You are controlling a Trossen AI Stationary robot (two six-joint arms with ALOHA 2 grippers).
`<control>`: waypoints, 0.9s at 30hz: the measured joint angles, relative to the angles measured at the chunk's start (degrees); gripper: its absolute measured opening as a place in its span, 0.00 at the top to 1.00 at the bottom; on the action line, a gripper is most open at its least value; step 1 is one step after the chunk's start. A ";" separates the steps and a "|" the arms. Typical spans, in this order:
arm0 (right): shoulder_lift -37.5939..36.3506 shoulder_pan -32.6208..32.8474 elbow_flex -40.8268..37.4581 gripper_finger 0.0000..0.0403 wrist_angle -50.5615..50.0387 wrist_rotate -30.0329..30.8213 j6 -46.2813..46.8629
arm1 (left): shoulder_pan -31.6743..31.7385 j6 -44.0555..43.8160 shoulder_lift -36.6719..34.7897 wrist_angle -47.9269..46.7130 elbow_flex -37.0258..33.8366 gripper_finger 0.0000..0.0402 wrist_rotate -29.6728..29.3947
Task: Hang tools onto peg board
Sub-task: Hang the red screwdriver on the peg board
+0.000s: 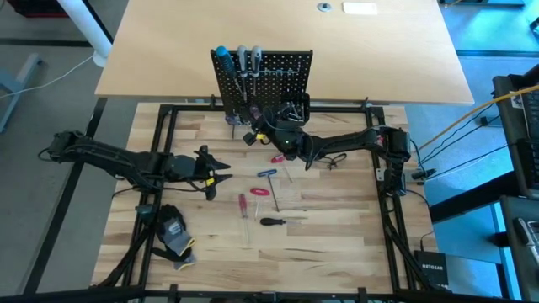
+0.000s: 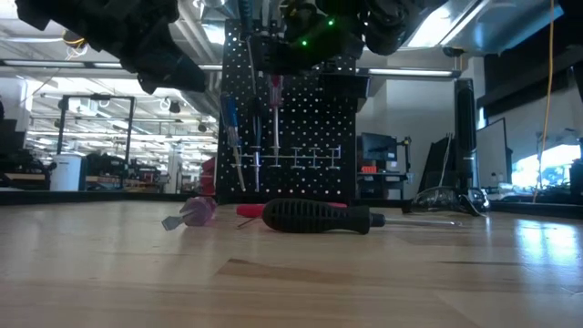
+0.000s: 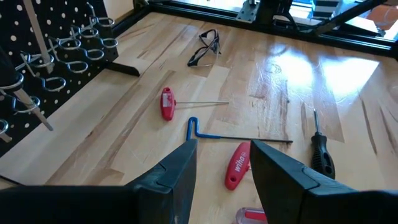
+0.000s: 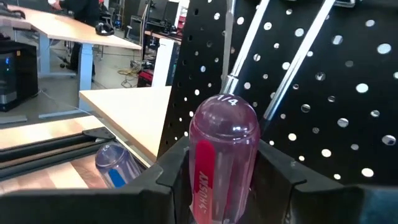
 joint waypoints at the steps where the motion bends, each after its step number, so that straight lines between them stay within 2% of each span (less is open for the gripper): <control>1: 0.10 -0.01 0.00 0.68 0.15 0.01 0.46 | 0.00 0.00 0.00 -0.04 -0.01 0.66 0.00; 27: 0.49 -1.86 0.03 0.68 -6.02 -2.86 8.35 | 0.01 0.02 0.00 0.76 0.01 0.66 0.00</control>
